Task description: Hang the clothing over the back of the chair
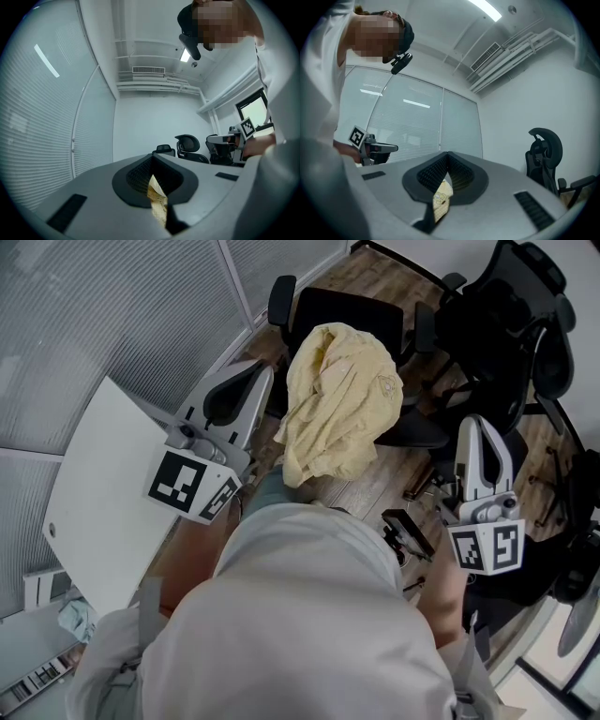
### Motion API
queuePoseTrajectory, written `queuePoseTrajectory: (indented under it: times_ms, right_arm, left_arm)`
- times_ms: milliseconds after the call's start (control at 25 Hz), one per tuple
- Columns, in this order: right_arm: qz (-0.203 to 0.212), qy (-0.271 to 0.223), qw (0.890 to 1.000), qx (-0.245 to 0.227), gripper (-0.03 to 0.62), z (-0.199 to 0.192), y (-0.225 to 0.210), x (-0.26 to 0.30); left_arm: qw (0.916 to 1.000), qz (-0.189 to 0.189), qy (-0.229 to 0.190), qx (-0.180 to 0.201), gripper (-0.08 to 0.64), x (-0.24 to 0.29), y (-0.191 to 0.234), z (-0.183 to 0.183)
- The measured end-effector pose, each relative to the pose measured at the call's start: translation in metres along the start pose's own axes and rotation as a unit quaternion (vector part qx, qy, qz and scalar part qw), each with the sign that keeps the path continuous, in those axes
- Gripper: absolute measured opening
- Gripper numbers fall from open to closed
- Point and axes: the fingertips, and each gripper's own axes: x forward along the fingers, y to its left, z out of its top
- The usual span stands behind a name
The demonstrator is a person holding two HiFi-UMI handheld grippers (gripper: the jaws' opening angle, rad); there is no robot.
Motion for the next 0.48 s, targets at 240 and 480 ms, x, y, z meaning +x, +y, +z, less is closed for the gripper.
queuePoseTrajectory:
  times_ms: [240, 480]
  right_arm:
    - [-0.001, -0.002, 1.000, -0.006, 0.020, 0.0006, 0.0021, -0.0019]
    - [0.000, -0.005, 1.000, -0.008, 0.020, 0.0031, 0.0067, -0.0043]
  left_arm:
    - [1.0000, -0.001, -0.001, 0.003, 0.012, 0.0001, -0.0003, 0.0004]
    - [1.0000, -0.001, -0.002, 0.004, 0.012, -0.0035, -0.0015, 0.0004]
